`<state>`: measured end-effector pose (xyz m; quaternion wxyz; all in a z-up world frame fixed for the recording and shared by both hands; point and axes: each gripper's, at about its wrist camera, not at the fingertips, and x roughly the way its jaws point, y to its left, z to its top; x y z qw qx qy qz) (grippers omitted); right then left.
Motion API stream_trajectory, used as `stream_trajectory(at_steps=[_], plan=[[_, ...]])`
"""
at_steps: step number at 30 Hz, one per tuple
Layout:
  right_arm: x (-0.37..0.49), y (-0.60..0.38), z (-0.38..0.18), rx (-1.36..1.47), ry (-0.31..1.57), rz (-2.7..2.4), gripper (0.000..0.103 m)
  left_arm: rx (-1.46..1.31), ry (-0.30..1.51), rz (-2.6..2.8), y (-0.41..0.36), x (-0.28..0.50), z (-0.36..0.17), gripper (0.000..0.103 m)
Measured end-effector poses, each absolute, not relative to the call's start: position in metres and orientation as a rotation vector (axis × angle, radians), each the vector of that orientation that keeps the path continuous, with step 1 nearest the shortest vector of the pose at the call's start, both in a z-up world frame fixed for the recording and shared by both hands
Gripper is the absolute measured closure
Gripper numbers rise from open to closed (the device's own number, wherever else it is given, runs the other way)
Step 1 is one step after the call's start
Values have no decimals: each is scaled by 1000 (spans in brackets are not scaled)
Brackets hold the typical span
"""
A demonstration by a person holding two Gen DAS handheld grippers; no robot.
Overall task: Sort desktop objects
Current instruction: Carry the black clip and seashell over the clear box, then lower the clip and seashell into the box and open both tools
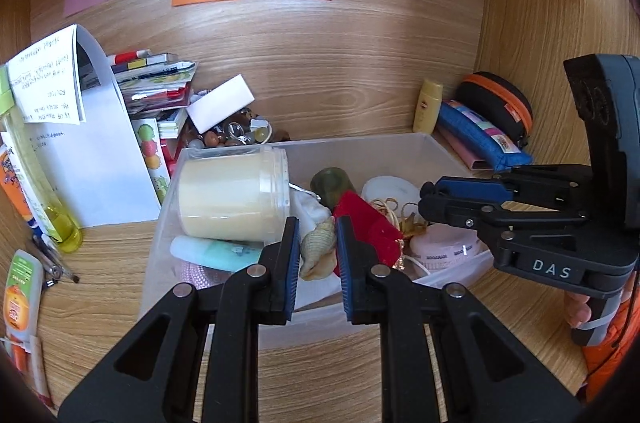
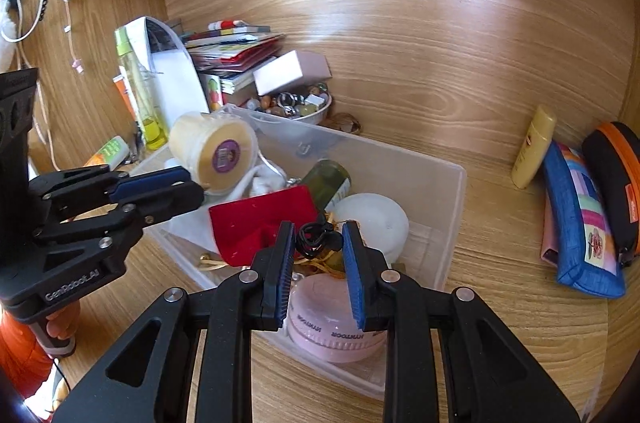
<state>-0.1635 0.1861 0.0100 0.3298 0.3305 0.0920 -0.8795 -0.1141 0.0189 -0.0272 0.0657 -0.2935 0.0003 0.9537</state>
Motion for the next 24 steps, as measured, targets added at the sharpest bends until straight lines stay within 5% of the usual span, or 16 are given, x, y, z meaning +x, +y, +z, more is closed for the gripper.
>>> stream_trajectory(at_steps=[24], plan=[[-166,177,-3,896,339,-2328,81,-928,76,2871,29,-116,-40,86]])
